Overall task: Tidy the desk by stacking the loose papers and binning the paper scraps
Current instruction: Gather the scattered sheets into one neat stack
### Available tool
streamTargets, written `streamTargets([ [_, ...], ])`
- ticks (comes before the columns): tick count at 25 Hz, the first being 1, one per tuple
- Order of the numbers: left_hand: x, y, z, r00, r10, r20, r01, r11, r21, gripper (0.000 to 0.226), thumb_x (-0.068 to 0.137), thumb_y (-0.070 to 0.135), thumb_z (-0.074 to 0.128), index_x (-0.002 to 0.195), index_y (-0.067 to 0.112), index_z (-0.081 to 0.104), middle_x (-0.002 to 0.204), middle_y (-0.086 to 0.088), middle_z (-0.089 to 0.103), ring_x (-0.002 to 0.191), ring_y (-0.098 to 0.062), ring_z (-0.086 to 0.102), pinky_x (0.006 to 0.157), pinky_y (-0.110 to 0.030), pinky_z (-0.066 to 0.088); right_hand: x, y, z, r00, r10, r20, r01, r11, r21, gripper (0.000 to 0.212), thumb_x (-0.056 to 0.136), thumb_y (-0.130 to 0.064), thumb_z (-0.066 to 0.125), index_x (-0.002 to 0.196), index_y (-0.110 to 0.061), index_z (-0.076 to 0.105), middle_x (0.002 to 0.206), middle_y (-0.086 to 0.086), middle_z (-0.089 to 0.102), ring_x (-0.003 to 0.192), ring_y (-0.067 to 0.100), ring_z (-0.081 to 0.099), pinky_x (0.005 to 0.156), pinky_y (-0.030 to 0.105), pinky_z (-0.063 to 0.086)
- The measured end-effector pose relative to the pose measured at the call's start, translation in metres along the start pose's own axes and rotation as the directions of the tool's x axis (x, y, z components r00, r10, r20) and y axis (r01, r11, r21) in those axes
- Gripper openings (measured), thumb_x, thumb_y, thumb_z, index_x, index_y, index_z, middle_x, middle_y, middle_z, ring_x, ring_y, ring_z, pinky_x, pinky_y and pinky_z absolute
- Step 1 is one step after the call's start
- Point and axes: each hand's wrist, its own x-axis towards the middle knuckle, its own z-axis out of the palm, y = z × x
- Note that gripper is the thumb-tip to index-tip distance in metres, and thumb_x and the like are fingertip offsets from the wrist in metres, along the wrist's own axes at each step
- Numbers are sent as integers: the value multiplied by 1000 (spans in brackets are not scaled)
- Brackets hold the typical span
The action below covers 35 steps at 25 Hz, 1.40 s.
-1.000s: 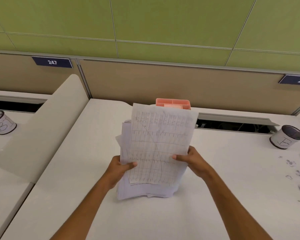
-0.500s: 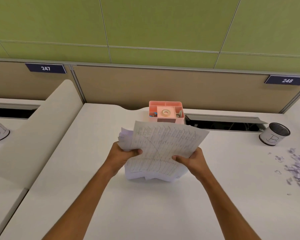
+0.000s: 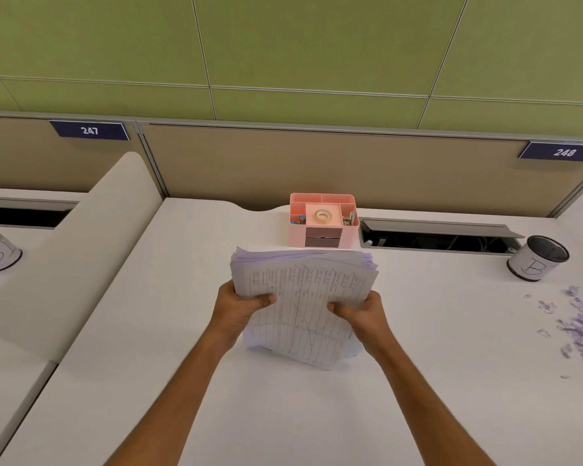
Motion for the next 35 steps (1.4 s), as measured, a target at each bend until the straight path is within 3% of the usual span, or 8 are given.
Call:
streamTargets([
  [4,3,6,-2,1000,29,-6,-29,999,18,28,70,-1,81,88,19,73,83,6,76,83,-17,71,63,-23,55,-1,-1,0,998,-37,-56,43,994,103,27,63,-16,72,90,-17,69,86,-8,75,83,15,72,62,24,57],
  [7,6,6,-4,999,33,26,-34,999,4,34,60,12,84,92,17,73,86,3,76,81,-15,72,63,-23,56,0,3,-3,998,-49,-43,54,990,130,33,64,-16,74,96,-14,66,89,-8,75,84,12,71,63,22,56],
  [17,13,-26,8,987,-85,-135,96,992,78,20,75,5,80,88,15,68,89,-3,72,84,-22,70,63,-27,58,5,37,-22,966,194,171,-179,979,-102,42,78,-15,79,117,-8,64,109,1,73,102,20,69,82,30,58],
  [21,15,-32,1,952,-197,-234,148,966,-212,23,75,-4,76,89,13,68,86,1,73,84,-18,68,66,-29,56,1,37,-59,862,381,335,-323,921,-216,62,69,-45,82,118,-12,64,114,1,71,103,20,69,85,36,58],
  [25,13,-51,0,897,-358,-261,212,864,-457,43,76,-5,74,115,11,65,111,-5,69,101,-23,64,88,-38,53,-22,52,-55,898,360,253,-418,877,236,80,52,-39,91,118,-3,62,109,13,72,94,26,70,83,36,57],
  [29,-2,-72,17,899,-411,-149,252,765,-593,72,55,11,90,122,12,64,113,-10,71,100,-26,67,70,-36,60,-43,70,-7,924,363,118,-372,781,501,50,75,-12,78,122,-8,60,121,15,67,103,28,68,77,38,58],
  [31,-8,-80,17,907,-418,-51,308,741,-597,94,37,19,98,123,13,63,118,-11,70,106,-29,67,78,-43,60,-43,71,6,931,364,10,-316,795,518,39,84,2,65,122,-7,59,118,12,69,107,30,67,86,47,56],
  [35,-4,-81,-23,918,-382,108,358,679,-640,67,68,-2,72,132,11,55,129,-16,63,118,-35,60,91,-48,53,-32,60,-8,956,274,-105,-223,911,347,34,84,5,63,117,0,62,113,15,71,105,33,67,89,53,54],
])
